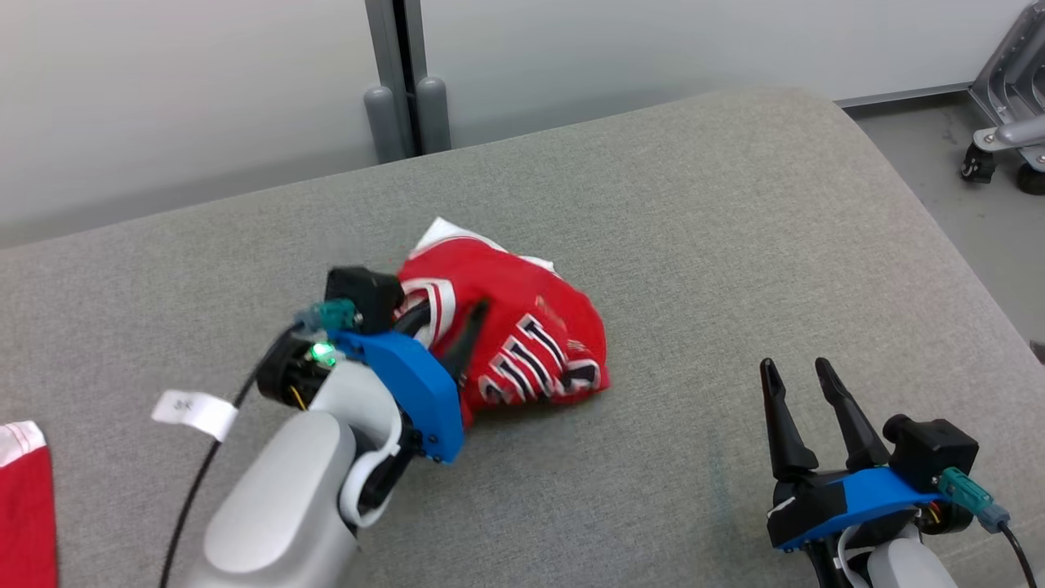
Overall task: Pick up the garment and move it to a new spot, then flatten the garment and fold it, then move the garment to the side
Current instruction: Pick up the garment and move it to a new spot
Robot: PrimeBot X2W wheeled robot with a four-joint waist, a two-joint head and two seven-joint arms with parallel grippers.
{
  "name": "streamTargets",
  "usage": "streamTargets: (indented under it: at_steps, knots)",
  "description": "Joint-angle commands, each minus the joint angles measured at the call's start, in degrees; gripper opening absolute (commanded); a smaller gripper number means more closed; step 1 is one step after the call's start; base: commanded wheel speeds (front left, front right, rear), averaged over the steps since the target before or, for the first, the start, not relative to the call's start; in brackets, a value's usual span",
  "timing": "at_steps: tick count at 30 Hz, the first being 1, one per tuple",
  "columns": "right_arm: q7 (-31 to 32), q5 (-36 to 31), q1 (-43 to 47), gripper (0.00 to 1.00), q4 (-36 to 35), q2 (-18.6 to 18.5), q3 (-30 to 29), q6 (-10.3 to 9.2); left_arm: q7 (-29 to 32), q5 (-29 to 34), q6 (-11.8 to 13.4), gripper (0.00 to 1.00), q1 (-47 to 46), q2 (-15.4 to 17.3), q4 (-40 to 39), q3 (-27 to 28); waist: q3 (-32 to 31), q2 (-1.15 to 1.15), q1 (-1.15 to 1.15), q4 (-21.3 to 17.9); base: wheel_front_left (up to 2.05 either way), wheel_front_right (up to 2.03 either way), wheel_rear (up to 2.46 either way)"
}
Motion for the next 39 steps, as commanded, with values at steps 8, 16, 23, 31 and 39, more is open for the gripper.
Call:
streamTargets:
  at_steps: [8,16,23,31,39]
  knots:
    - [-0.38,-1.62,1.27,1.00,0.18,-0.24,-1.67,0.01,-11.47,-1.44,-0.17,1.00,3.36,-3.31,3.98,1.08,-1.95,0.00,0.00,2.98,0.00,0.00,0.00]
    - [0.64,-2.88,3.10,1.00,-1.14,-0.24,-3.29,0.01,-23.29,-2.51,0.77,1.00,10.80,-0.98,-1.02,4.58,-4.21,0.00,0.00,7.14,0.00,0.00,0.00]
    - [2.59,-5.03,5.03,1.00,-3.31,-0.26,-4.22,0.01,-28.17,-0.77,3.39,1.00,17.96,1.62,-4.71,9.98,-5.55,0.00,0.00,9.51,0.00,0.00,0.00]
    - [4.49,-6.36,7.28,1.00,-6.30,-0.24,-6.14,0.01,-28.55,4.40,6.88,1.00,24.11,3.39,-7.59,17.06,-6.35,0.00,0.00,11.23,0.00,0.00,0.00]
    - [5.74,-6.06,8.22,1.00,-7.80,-0.25,-6.29,0.01,-28.57,7.20,6.43,1.00,27.74,2.84,-7.59,21.40,-6.87,0.00,0.00,12.82,0.00,0.00,0.00]
